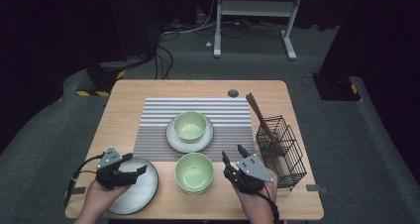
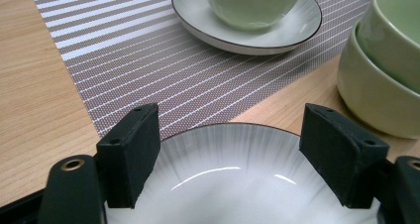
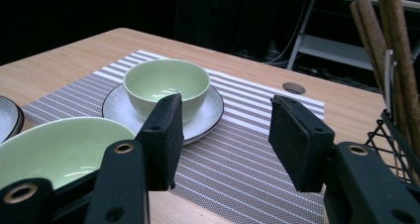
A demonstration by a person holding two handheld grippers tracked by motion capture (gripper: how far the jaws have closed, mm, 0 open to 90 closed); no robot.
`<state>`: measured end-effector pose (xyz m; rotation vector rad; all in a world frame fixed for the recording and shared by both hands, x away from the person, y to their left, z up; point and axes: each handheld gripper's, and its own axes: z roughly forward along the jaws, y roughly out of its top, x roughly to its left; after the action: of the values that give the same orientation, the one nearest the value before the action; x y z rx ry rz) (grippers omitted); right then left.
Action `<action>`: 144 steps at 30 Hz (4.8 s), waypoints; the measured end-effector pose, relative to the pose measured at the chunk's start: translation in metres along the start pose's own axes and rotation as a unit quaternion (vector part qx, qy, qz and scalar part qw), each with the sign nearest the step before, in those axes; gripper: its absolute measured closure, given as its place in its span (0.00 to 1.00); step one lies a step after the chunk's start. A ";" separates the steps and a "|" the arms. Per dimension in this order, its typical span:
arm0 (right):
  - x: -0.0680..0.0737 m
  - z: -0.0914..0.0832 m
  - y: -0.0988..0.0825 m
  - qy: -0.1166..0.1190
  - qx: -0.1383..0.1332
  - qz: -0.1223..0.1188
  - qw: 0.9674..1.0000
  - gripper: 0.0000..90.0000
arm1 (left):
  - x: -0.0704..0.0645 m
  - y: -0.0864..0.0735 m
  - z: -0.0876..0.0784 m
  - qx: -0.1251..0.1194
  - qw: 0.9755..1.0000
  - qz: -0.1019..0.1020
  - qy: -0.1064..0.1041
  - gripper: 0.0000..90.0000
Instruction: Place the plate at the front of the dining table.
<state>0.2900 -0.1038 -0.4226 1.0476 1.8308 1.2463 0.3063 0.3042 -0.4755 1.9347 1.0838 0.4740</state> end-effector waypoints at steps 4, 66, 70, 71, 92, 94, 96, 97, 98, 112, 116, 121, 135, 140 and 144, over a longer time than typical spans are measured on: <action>-0.002 -0.004 0.003 -0.004 -0.004 0.003 1.000 0.53 | 0.000 0.000 -0.001 -0.003 1.000 0.001 0.001 0.27; -0.047 -0.026 0.006 -0.092 -0.022 0.034 0.995 0.56 | 0.002 -0.001 -0.002 -0.003 1.000 -0.006 0.001 0.27; -0.051 -0.028 0.006 -0.098 -0.023 0.034 0.994 0.57 | 0.003 -0.001 -0.002 -0.004 1.000 -0.008 0.002 0.27; -0.051 -0.028 0.006 -0.098 -0.023 0.035 0.994 0.57 | 0.003 -0.001 -0.002 -0.004 1.000 -0.009 0.002 0.27; -0.062 -0.033 0.007 -0.114 -0.033 0.037 0.992 0.58 | 0.003 -0.001 -0.001 -0.002 1.000 -0.011 0.001 0.28; -0.063 -0.032 0.007 -0.116 -0.032 0.037 0.992 0.58 | 0.003 -0.002 -0.001 -0.001 1.000 -0.010 0.001 0.28; -0.064 -0.031 0.007 -0.120 -0.030 0.033 0.992 0.59 | 0.003 -0.002 -0.001 -0.001 1.000 -0.010 0.002 0.28; -0.064 -0.030 0.007 -0.122 -0.030 0.033 0.992 0.60 | 0.004 -0.002 -0.001 -0.001 1.000 -0.011 0.002 0.28; -0.065 -0.030 0.008 -0.122 -0.028 0.033 0.992 0.60 | 0.004 -0.002 -0.001 -0.001 1.000 -0.011 0.002 0.28; -0.070 -0.019 0.006 -0.138 -0.014 0.038 0.990 0.68 | 0.003 -0.002 -0.002 -0.001 1.000 -0.009 0.001 0.29; -0.072 -0.017 0.008 -0.140 -0.010 0.045 0.989 0.71 | 0.003 -0.001 -0.002 -0.001 1.000 -0.008 0.000 0.29; -0.074 -0.014 0.005 -0.144 -0.002 0.050 0.988 0.76 | 0.005 -0.002 -0.003 -0.002 1.000 -0.011 0.001 0.29; -0.075 -0.013 -0.001 -0.151 -0.005 0.042 0.988 0.87 | 0.002 -0.002 -0.001 0.004 1.000 -0.005 -0.002 0.30; -0.075 -0.013 -0.001 -0.155 -0.007 0.031 0.987 0.89 | 0.002 -0.002 -0.001 0.005 1.000 -0.006 -0.002 0.31; -0.075 -0.013 -0.001 -0.160 -0.010 0.011 0.987 0.91 | 0.001 -0.001 -0.001 0.004 1.000 -0.006 -0.005 0.31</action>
<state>0.3122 -0.1758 -0.4132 1.1841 1.5631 1.0372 0.3057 0.3060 -0.4761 1.9343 1.0910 0.4542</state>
